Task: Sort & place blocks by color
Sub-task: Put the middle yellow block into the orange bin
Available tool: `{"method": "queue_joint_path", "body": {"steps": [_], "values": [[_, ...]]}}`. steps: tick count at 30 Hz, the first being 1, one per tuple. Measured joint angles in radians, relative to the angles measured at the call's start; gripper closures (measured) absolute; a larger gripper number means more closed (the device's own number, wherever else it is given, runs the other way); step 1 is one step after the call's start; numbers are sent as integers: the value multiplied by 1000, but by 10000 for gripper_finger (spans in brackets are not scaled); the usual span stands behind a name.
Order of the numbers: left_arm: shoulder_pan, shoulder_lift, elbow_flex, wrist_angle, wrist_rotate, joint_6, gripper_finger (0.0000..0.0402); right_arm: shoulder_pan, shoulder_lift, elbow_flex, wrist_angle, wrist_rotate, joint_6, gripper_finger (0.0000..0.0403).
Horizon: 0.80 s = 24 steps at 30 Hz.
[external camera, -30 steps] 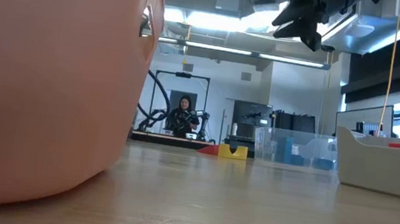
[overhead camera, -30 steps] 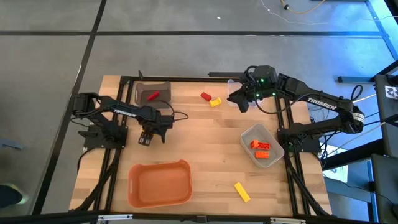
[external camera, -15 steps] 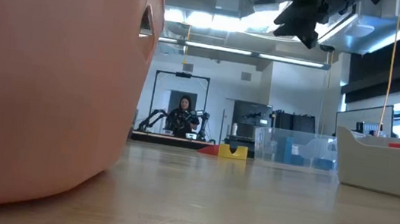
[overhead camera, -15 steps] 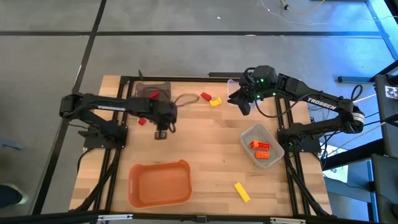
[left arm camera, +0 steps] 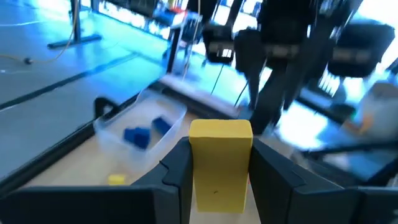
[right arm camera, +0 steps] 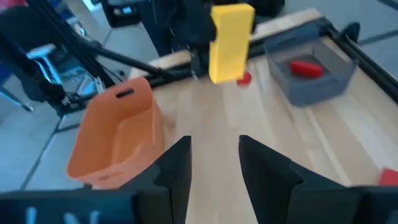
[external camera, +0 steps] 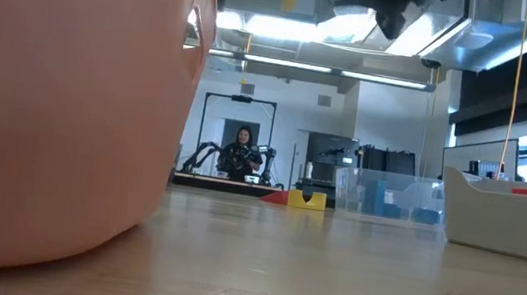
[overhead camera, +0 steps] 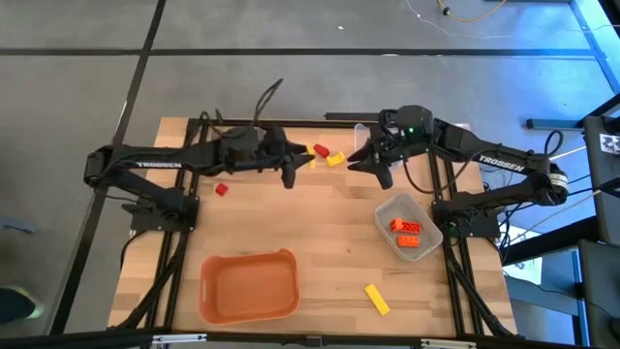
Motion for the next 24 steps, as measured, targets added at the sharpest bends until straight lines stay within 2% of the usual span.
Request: {"method": "queue_joint_path", "body": {"steps": [6, 11, 14, 17, 24], "values": [[-2, 63, -1, 141, 0, -64, 292, 62, 21, 0, 41, 75, 37, 253], [-7, 81, -2, 148, -10, -65, 292, 100, 48, 0, 37, 85, 34, 185], [-6, 77, -2, 153, -8, -65, 292, 106, 52, 0, 26, 155, 26, 137], [-6, 70, -2, 166, 10, -65, 292, 106, 51, 0, 31, 177, 22, 103], [-26, 71, -2, 196, 77, -69, 292, 119, 83, 0, 87, 175, 64, 83]]}}
